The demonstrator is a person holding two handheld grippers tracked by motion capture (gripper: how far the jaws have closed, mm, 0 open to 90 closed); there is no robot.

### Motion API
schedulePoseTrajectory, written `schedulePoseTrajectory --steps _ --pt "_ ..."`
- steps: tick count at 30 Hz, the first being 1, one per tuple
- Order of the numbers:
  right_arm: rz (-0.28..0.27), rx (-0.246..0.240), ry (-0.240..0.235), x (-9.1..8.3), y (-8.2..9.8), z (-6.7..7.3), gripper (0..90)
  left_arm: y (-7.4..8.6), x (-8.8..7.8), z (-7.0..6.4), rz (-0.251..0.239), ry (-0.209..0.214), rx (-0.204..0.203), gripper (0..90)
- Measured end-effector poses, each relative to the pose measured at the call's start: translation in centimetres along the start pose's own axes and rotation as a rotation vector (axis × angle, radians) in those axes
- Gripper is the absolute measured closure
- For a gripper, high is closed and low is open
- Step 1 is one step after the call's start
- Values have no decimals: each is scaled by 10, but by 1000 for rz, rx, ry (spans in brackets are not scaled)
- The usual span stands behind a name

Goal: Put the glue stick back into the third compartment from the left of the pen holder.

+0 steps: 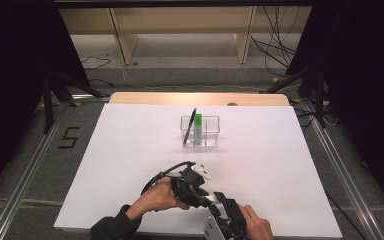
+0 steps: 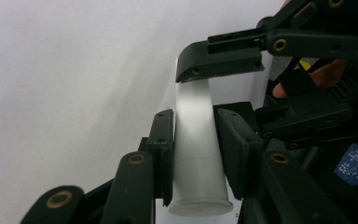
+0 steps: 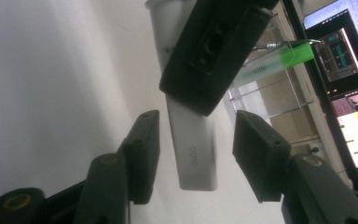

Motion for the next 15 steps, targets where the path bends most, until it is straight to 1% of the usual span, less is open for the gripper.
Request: schedulePoseTrajectory --steps 1,2,3,4,7,9,10,13,15 --pt "0 0 0 0 0 0 527 0 0 0 4 -1 2 672" --pt "-2 -21 11 0 -1 1 552 0 -1 0 4 2 2 672" --pt "-2 -21 11 0 -1 1 552 0 -1 0 4 2 2 672" --pt "-4 -42 26 0 -1 0 572 0 -1 -1 3 2 2 672" --pt "-5 -52 29 0 -1 1 592 0 0 -2 4 4 4 672" --pt "-5 -62 43 0 -1 1 606 -1 0 -2 4 5 4 672" --pt "-9 -80 39 0 -1 1 616 -1 0 -3 6 7 8 672" --pt "-5 -81 49 0 -1 2 626 -1 1 -3 8 9 5 672" --pt "-7 -97 52 0 -2 3 637 -1 0 -3 9 10 5 672"
Point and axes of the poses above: each handheld gripper's, and its own axes: x roughly forward along the jaws, y roughly out of its underside, z roughly to its left, the point moved 5 cm from there along x, roughly forward along the jaws, and after that the axes turned 14 degrees about y, right-handed, at the moved point
